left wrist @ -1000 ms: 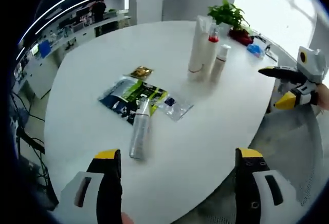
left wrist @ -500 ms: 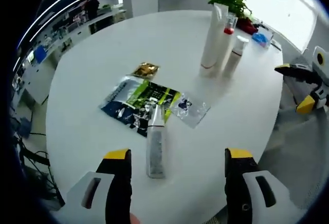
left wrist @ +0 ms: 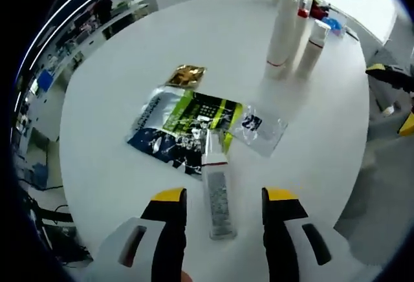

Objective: Arrange the skincare products in the storage area until every visible bottle or jar stands upright without overlapping.

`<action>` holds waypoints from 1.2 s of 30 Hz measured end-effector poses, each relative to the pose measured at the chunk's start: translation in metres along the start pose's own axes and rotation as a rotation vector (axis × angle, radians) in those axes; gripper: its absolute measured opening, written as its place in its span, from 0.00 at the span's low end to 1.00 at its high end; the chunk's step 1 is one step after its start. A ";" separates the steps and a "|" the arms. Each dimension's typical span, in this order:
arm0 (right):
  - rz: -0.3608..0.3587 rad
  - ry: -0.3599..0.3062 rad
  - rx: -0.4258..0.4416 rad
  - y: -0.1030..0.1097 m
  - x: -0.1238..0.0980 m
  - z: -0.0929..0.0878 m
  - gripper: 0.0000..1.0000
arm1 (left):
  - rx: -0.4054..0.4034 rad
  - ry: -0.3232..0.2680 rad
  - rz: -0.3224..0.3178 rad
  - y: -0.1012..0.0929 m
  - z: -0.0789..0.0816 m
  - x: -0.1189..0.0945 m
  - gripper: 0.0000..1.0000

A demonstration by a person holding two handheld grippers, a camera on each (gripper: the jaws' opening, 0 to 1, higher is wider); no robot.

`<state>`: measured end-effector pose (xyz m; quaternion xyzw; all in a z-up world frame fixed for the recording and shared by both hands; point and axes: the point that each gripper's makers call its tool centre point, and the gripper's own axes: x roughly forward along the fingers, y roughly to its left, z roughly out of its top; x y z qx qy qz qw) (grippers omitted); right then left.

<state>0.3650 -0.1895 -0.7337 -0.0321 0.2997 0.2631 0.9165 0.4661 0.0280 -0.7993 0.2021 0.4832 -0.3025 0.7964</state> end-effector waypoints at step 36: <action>0.011 -0.009 -0.094 0.007 0.002 0.004 0.72 | 0.056 0.160 0.001 0.001 -0.003 0.024 0.19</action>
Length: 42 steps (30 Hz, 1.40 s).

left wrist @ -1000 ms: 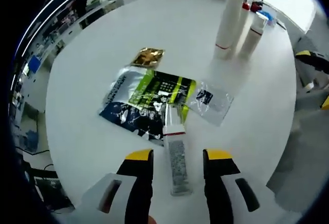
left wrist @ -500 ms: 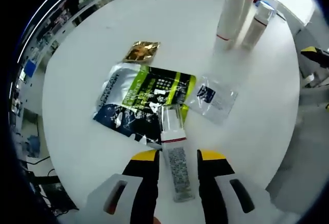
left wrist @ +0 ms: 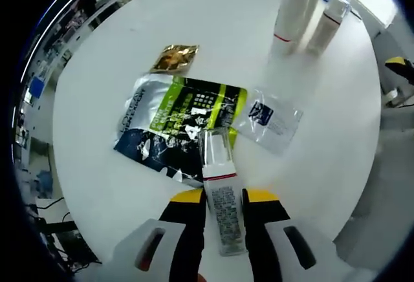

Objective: Arrange the skincare products in the storage area until every visible bottle or jar stands upright without overlapping.

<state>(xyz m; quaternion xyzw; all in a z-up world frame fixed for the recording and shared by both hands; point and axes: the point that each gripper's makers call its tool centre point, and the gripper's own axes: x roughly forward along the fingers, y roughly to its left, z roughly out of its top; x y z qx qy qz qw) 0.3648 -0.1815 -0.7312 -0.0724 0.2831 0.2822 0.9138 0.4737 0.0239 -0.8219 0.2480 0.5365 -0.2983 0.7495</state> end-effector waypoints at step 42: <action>-0.026 0.018 -0.052 0.001 0.001 0.000 0.66 | -0.101 -0.101 0.012 0.001 -0.002 0.001 0.17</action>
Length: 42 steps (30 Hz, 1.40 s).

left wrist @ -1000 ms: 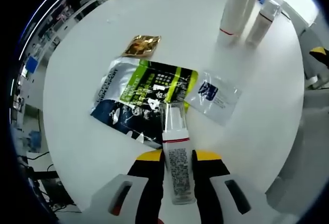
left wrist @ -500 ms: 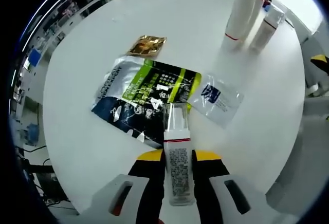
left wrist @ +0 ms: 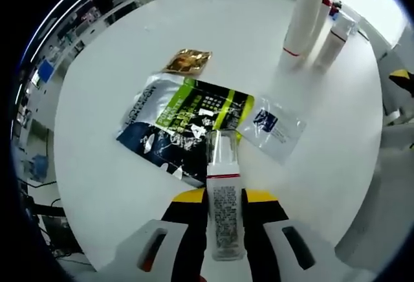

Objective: Arrange the skincare products in the storage area until every visible bottle or jar stands upright without overlapping.

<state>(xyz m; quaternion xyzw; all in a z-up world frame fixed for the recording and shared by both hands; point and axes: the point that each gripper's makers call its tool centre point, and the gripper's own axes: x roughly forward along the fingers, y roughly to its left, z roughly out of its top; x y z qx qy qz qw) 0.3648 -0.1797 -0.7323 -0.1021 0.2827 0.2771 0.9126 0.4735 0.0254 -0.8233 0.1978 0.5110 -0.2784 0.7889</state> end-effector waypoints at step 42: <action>0.351 -0.275 0.663 -0.008 0.038 0.072 0.41 | -0.189 -0.710 -0.714 -0.174 0.102 -0.097 0.17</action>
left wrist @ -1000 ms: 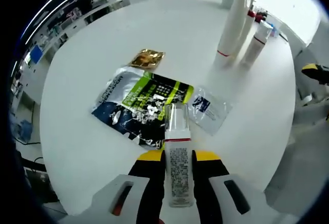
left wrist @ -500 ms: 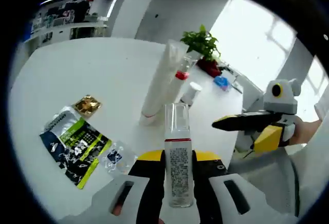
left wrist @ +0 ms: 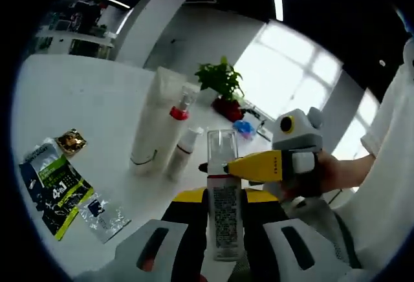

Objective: Arrange the skincare products in the storage area until every visible bottle or jar stands upright without overlapping.

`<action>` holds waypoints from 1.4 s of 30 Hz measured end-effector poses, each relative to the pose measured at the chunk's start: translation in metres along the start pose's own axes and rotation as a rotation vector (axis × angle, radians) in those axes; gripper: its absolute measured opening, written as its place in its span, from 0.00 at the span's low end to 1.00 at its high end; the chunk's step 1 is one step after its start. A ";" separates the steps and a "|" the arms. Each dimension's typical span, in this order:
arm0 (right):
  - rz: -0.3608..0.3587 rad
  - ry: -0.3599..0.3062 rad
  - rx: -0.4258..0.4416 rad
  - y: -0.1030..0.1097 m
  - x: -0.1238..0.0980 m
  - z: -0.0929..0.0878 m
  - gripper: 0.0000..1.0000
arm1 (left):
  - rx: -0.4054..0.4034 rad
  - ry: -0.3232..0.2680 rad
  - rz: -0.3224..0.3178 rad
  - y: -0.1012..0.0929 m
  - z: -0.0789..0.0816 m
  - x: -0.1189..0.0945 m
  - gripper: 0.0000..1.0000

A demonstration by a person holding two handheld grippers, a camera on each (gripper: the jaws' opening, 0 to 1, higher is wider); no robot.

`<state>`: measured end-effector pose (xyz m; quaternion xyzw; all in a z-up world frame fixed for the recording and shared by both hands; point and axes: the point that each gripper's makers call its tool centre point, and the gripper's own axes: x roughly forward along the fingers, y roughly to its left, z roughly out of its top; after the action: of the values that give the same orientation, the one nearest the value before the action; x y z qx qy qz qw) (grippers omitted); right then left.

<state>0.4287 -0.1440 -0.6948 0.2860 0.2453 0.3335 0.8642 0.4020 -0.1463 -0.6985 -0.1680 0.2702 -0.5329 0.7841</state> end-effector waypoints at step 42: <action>-0.123 0.042 -0.663 -0.021 0.005 -0.015 0.21 | 0.470 0.372 0.180 0.048 -0.062 0.038 0.17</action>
<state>0.4322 -0.1484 -0.7208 -0.0327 0.1580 0.3483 0.9234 0.4115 -0.1620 -0.7836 0.1426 0.2922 -0.5308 0.7827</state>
